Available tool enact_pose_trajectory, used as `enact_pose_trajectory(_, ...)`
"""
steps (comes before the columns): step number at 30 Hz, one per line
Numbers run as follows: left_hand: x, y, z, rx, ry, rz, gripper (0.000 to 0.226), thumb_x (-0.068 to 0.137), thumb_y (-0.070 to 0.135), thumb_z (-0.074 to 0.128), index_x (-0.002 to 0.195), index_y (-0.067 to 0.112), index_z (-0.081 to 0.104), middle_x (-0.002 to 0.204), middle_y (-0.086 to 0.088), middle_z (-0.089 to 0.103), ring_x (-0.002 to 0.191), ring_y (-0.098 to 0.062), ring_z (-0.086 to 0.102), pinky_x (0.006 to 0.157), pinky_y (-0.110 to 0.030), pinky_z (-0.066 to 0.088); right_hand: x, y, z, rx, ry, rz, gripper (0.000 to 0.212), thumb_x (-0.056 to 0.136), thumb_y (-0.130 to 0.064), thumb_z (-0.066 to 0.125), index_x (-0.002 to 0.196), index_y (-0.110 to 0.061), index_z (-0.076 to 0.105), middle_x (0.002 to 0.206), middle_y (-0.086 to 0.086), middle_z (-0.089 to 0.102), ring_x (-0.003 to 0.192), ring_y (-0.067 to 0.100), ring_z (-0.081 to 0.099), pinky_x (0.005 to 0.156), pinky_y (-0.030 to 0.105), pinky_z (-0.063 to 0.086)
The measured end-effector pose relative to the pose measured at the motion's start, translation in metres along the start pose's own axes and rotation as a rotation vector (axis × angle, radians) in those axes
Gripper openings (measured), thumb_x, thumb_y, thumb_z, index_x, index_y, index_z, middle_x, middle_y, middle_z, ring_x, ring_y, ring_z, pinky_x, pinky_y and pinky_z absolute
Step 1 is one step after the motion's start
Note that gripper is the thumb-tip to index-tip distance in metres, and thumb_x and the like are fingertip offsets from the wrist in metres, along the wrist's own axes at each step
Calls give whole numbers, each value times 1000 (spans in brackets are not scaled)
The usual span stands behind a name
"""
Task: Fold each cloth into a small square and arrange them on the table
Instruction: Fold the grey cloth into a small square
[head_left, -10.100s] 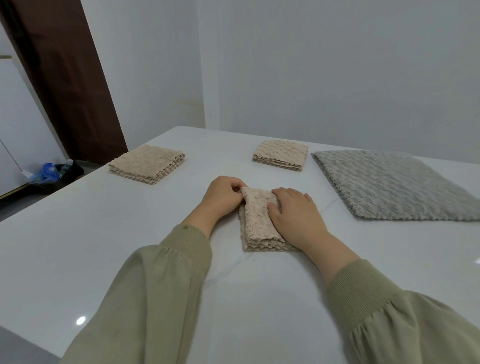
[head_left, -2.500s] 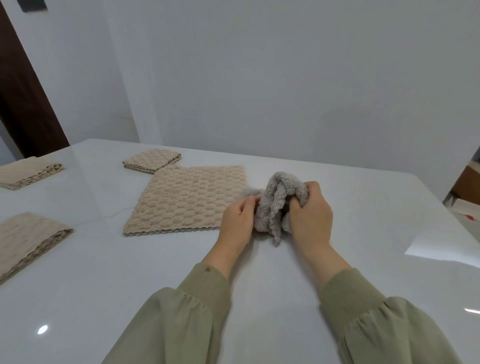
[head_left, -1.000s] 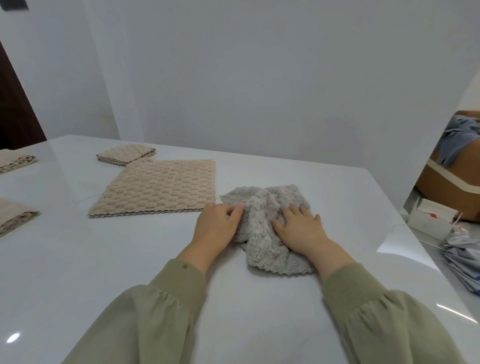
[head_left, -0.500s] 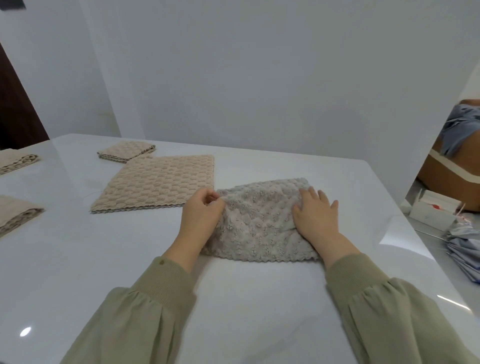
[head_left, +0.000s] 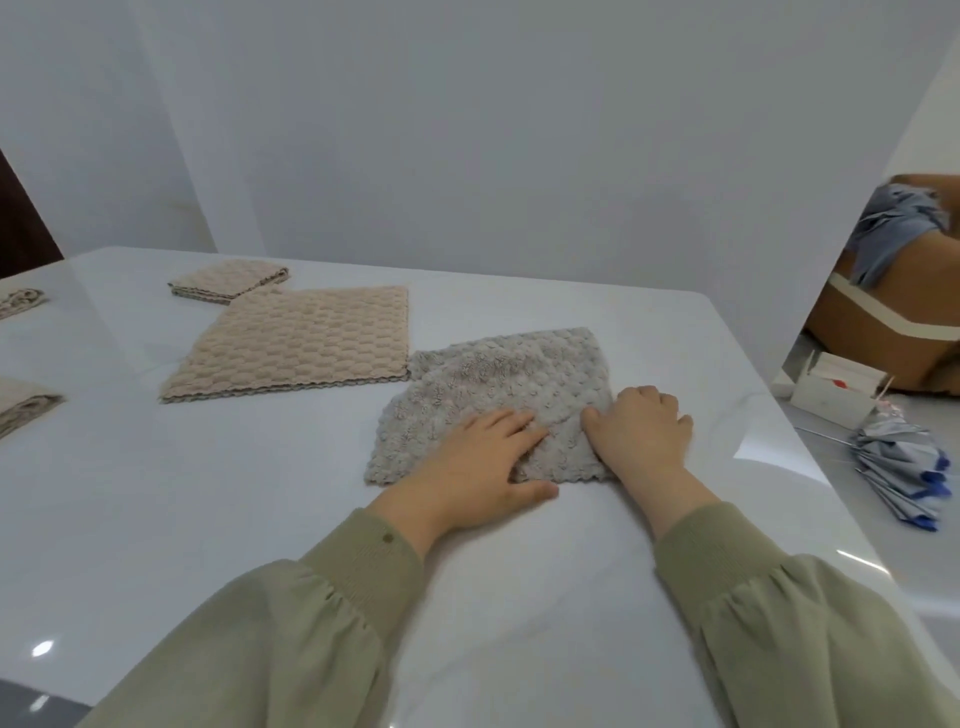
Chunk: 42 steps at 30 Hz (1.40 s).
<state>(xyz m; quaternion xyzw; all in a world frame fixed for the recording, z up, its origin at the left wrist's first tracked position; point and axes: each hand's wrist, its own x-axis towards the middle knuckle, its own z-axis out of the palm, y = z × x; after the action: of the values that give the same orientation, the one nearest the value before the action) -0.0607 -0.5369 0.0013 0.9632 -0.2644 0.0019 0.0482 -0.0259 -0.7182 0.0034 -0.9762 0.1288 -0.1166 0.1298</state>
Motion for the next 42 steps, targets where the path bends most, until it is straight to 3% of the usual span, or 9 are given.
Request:
enact_pose_trajectory(6,0,-13,1,-28,69,1,65,88,64,39,145,35,29,158,4,14,144,-15,10,117,-43,13,-3,-10,-9,738,-52,-67,16,80,-16,62,68,-13,51,66,-2,51,62,13,47,54,22,37)
enact_pose_trajectory(9,1,-15,1,-39,62,6,66,87,66,38,145,36,28,158,3,14,144,-15,10,117,-44,14,-2,-10,-12,1023,-66,18,14,83,-17,63,76,-13,51,72,4,54,67,17,51,62,26,45)
enact_pose_trajectory(13,0,-16,-2,-59,71,-5,68,87,64,43,145,32,30,157,3,16,143,-17,15,117,-36,14,1,-8,-17,1393,-398,126,17,84,-11,66,97,-13,56,96,17,65,87,30,63,83,49,54)
enact_pose_trajectory(20,-9,-26,-15,-138,149,-31,56,83,51,60,133,28,50,136,7,42,124,-12,39,103,-28,34,14,6,-28,659,19,48,37,80,-8,62,115,-15,50,92,6,56,78,20,56,64,30,46)
enact_pose_trajectory(26,-14,-12,-27,-304,141,-78,11,84,20,57,86,18,68,85,6,64,82,-13,58,76,-35,49,5,-1,-53,-251,-224,-39,13,82,-5,50,92,-12,51,93,6,54,91,27,54,64,28,39)
enact_pose_trajectory(30,-17,-3,-33,-663,-11,-86,18,87,19,59,74,17,71,69,5,67,60,-12,58,59,-26,49,5,-13,-33,-223,-10,-319,50,95,-31,40,140,-12,30,147,14,27,130,32,32,102,45,31)
enact_pose_trajectory(32,-19,-5,-36,-902,12,-127,20,90,17,57,81,11,73,68,-4,69,52,-13,56,51,-23,45,0,-19,-13,-100,-126,-393,54,98,-42,29,145,-17,23,153,10,21,138,30,24,110,50,23)
enact_pose_trajectory(38,-10,-42,-29,-805,663,-487,23,89,13,54,78,24,71,69,8,67,64,-13,60,64,-27,49,6,-13,-3,-188,-359,-374,60,95,-55,18,148,-27,15,157,-3,13,143,23,14,108,58,26)
enact_pose_trajectory(42,-2,-60,-22,-797,742,-567,25,88,7,49,84,22,70,76,8,66,75,-19,63,71,-31,51,4,-9,-14,-307,-406,-284,60,95,-53,18,148,-25,15,155,-2,19,141,25,22,105,61,26)
